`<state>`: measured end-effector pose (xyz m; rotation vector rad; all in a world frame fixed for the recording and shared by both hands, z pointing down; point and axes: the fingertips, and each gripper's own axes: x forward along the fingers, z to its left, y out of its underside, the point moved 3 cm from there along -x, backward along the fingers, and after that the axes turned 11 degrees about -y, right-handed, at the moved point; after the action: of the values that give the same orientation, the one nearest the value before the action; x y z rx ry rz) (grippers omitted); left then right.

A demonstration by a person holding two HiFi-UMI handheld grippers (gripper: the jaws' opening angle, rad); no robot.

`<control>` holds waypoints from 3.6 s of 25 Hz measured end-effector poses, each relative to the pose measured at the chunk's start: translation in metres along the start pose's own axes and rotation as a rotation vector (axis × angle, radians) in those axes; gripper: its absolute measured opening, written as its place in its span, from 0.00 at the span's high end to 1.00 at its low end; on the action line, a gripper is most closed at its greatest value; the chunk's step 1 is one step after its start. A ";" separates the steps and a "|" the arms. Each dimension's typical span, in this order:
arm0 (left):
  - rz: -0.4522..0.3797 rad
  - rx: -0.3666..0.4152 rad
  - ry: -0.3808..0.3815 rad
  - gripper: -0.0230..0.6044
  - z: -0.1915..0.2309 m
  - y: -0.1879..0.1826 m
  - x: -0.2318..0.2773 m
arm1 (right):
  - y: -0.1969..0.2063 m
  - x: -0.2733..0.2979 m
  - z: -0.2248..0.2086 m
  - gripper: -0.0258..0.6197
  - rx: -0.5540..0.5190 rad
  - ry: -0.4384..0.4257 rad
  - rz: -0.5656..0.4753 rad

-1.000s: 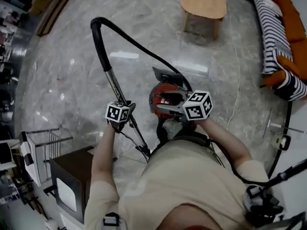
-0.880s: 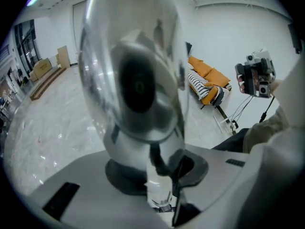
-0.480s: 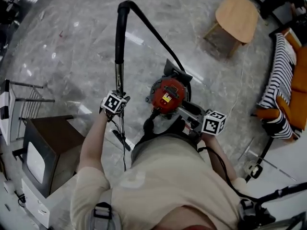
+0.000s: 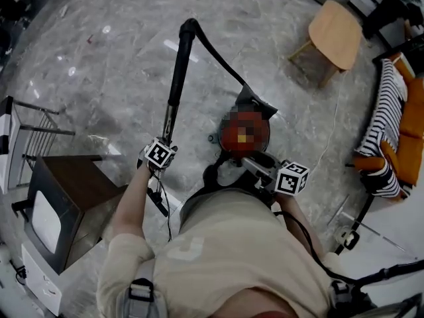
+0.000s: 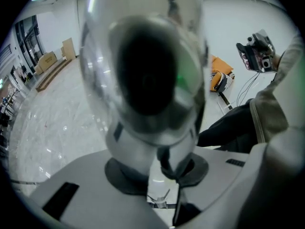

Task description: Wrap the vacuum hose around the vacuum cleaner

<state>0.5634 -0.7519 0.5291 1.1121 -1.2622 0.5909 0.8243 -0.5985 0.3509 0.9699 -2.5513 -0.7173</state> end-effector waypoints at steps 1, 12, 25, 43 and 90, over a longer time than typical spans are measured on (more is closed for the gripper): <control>0.011 -0.002 -0.005 0.78 0.003 0.010 0.002 | 0.005 0.001 0.002 0.58 0.002 0.009 0.002; 0.031 -0.123 -0.078 0.78 -0.007 0.058 -0.016 | 0.042 -0.027 0.025 0.58 -0.001 -0.009 -0.023; 0.015 -0.276 -0.173 0.78 -0.084 0.094 -0.077 | 0.127 -0.160 0.029 0.58 0.076 -0.046 -0.075; -0.181 -0.428 -0.342 0.78 -0.065 0.093 -0.104 | 0.211 -0.115 0.076 0.58 0.091 -0.028 0.032; -0.147 -1.045 0.443 0.77 -0.272 0.098 -0.086 | 0.470 -0.137 0.045 0.39 0.949 0.259 -1.044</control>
<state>0.5768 -0.4521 0.5007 0.1687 -0.8791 0.0052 0.6551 -0.1865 0.5596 2.5235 -1.9384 0.5261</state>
